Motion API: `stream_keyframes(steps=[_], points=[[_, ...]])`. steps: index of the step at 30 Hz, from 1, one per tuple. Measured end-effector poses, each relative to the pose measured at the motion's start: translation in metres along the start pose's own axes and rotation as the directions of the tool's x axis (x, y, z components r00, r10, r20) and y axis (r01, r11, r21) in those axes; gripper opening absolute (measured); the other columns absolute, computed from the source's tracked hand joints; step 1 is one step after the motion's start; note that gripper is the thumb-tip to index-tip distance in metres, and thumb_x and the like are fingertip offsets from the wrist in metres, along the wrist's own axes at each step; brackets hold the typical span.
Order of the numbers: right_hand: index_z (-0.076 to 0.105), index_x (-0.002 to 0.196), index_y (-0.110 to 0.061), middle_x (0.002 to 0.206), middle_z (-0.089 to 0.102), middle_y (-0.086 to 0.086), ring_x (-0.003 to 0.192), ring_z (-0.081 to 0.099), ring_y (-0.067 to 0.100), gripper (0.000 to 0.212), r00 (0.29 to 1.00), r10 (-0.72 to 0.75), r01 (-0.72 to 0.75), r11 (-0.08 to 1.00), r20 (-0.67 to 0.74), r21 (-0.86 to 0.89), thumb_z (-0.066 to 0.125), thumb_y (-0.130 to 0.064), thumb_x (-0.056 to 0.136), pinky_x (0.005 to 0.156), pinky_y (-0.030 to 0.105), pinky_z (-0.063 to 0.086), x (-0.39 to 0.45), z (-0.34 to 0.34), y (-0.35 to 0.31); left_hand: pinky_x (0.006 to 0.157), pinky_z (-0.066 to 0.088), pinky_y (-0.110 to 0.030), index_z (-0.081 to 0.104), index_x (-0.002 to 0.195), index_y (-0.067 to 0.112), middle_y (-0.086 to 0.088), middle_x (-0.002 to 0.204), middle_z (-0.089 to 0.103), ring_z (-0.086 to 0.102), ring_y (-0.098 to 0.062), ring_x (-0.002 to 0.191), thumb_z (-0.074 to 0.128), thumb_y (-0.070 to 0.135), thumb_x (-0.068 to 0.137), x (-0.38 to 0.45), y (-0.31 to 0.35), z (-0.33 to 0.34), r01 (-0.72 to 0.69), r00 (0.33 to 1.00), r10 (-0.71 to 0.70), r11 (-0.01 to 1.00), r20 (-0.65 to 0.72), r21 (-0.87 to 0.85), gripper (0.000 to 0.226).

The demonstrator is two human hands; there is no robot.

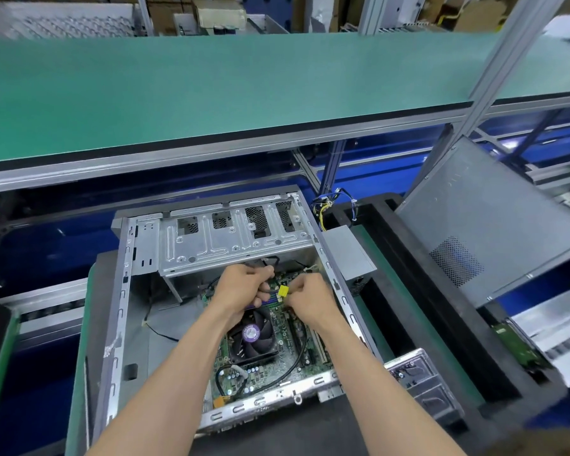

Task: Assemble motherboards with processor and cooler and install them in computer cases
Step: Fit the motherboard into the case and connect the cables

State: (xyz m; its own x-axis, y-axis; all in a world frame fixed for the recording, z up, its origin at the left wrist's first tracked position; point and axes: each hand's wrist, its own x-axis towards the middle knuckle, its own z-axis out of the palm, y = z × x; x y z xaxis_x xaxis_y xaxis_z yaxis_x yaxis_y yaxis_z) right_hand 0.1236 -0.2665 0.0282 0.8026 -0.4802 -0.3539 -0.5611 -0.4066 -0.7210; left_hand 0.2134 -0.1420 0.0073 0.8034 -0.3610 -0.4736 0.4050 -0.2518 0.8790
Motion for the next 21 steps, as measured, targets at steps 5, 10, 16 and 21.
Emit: stream_keyframes(steps=[5, 10, 16, 21], points=[[0.070, 0.085, -0.014, 0.070, 0.064, 0.008, 0.062, 0.063, 0.017, 0.021, 0.980, -0.198, 0.194, 0.923, -0.024, 0.332, 0.073, 0.004, 0.075, 0.063, 0.032, 0.053, -0.009, -0.002, -0.014, 0.033, 0.032, -0.019, 0.067, 0.074, 0.003, 0.002, 0.047, 0.056, 0.044, -0.009, 0.037, 0.071, 0.015, 0.092, 0.003, 0.001, 0.001, 0.015, 0.989, -0.022, 0.999, -0.143, -0.052, 0.022], [0.075, 0.099, -0.001, 0.084, 0.074, 0.021, 0.070, 0.070, 0.030, 0.024, 0.938, -0.347, 0.286, 0.790, 0.010, 0.542, 0.078, 0.009, 0.078, 0.076, 0.037, 0.061, -0.012, -0.003, -0.020, 0.036, 0.035, -0.022, 0.064, 0.066, 0.003, -0.006, 0.047, 0.058, 0.045, -0.013, 0.037, 0.062, 0.001, 0.089, 0.001, -0.001, -0.006, 0.044, 0.980, -0.038, 0.999, -0.197, 0.027, 0.023], [0.071, 0.097, 0.008, 0.074, 0.067, 0.020, 0.061, 0.066, 0.019, 0.019, 0.936, -0.351, 0.272, 0.774, 0.031, 0.571, 0.077, 0.012, 0.079, 0.061, 0.019, 0.052, -0.012, 0.001, -0.022, 0.034, 0.032, -0.021, 0.063, 0.052, 0.009, -0.009, 0.046, 0.059, 0.046, -0.014, 0.034, 0.055, -0.005, 0.082, -0.006, 0.002, -0.001, 0.000, 0.990, 0.017, 0.993, -0.142, 0.116, 0.034], [0.069, 0.098, 0.010, 0.073, 0.067, 0.019, 0.060, 0.065, 0.016, 0.020, 0.934, -0.356, 0.276, 0.766, 0.027, 0.580, 0.074, 0.014, 0.079, 0.058, 0.017, 0.050, -0.013, 0.000, -0.023, 0.036, 0.034, -0.021, 0.063, 0.067, 0.000, -0.009, 0.047, 0.059, 0.047, -0.015, 0.035, 0.055, -0.006, 0.082, -0.006, 0.003, -0.001, 0.015, 0.989, 0.000, 0.994, -0.146, 0.106, 0.018]])
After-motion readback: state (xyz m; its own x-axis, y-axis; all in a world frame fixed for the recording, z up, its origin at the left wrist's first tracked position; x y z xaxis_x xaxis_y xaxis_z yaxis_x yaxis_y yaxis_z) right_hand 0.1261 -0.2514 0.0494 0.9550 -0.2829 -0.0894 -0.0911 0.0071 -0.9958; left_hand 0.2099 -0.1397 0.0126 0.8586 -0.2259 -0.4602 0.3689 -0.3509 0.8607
